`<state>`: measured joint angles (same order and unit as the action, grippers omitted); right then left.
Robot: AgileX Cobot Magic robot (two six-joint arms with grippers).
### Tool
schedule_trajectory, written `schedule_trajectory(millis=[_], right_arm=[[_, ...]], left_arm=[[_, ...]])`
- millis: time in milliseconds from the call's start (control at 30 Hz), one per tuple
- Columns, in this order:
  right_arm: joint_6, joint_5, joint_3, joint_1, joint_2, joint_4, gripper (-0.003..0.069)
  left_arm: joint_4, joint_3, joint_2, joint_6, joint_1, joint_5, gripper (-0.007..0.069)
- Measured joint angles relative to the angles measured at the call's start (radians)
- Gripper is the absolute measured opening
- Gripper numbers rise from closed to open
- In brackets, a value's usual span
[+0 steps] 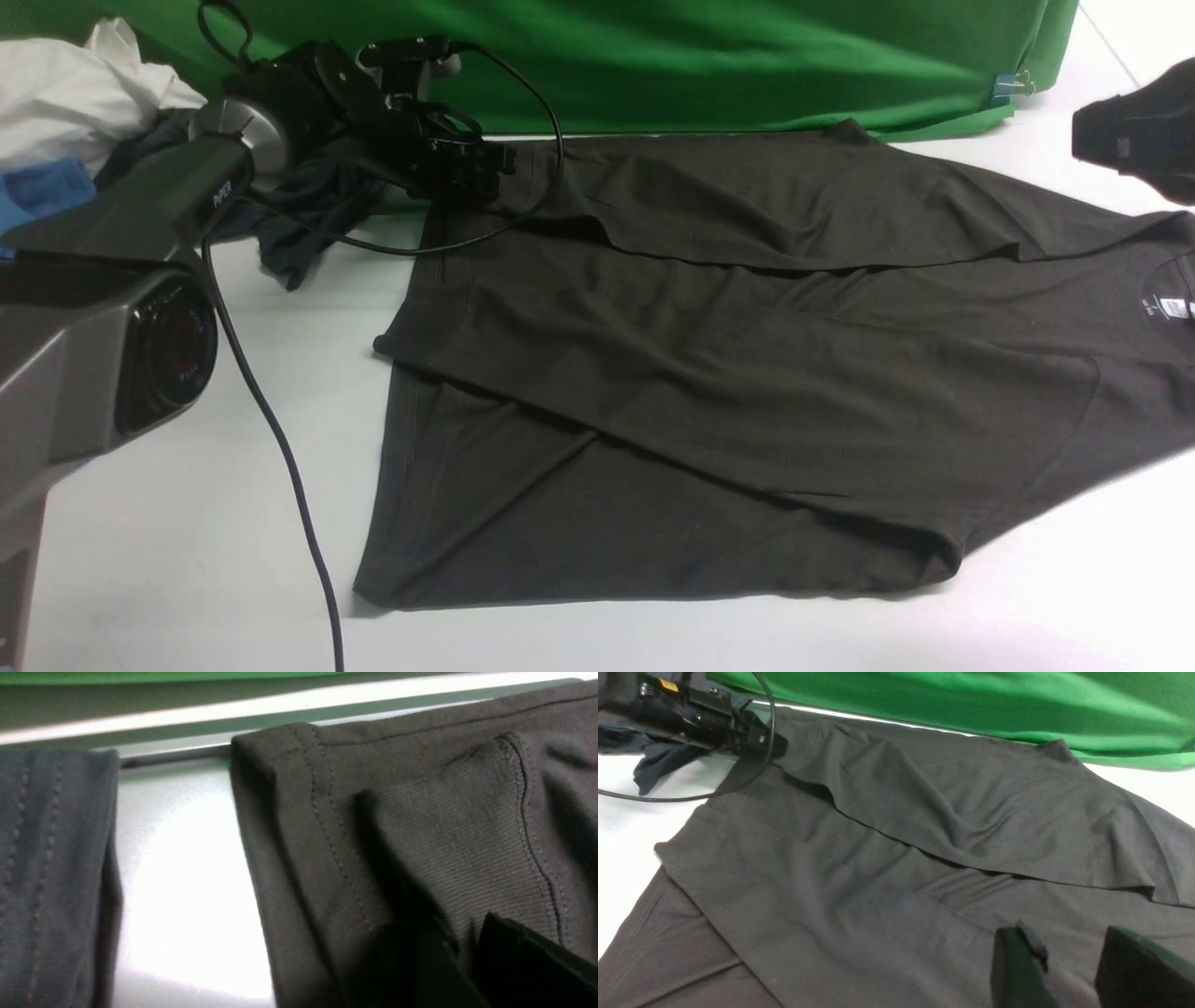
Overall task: Fold a long-sleeved shirt on a white desktop.
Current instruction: 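Grab the top left corner of the dark shirt with the left gripper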
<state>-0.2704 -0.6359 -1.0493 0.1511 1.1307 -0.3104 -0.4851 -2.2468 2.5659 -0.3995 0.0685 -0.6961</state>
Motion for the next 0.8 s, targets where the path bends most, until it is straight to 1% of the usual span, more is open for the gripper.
schedule_trajectory(millis=[33,67,100,167,367,567,700,800], right_arm=[[0.000,-0.001,0.000,0.000,0.000,0.000,0.0242],[0.000,-0.001,0.000,0.000,0.000,0.000,0.0242],[0.000,-0.002,0.000,0.000,0.000,0.000,0.0242],[0.000,-0.002,0.000,0.000,0.000,0.000,0.0242],[0.000,-0.003,0.000,0.000,0.000,0.000,0.0242],[0.000,-0.003,0.000,0.000,0.000,0.000,0.0242],[0.000,-0.003,0.000,0.000,0.000,0.000,0.0242],[0.000,-0.003,0.000,0.000,0.000,0.000,0.0242]], left_arm=[[-0.003,0.000,0.000,-0.001,0.000,0.000,0.0104],[-0.003,0.000,0.000,-0.001,0.000,0.000,0.0099],[-0.007,0.000,0.000,-0.006,0.000,-0.001,0.0065],[-0.010,0.000,0.000,-0.007,0.000,-0.001,0.0041],[-0.014,0.000,-0.010,-0.009,0.000,-0.014,0.0037],[-0.019,0.000,-0.053,-0.010,-0.001,-0.059,0.0036],[-0.029,0.000,-0.089,0.006,-0.009,-0.118,0.0036],[-0.033,0.000,-0.109,0.039,-0.028,-0.196,0.0035]])
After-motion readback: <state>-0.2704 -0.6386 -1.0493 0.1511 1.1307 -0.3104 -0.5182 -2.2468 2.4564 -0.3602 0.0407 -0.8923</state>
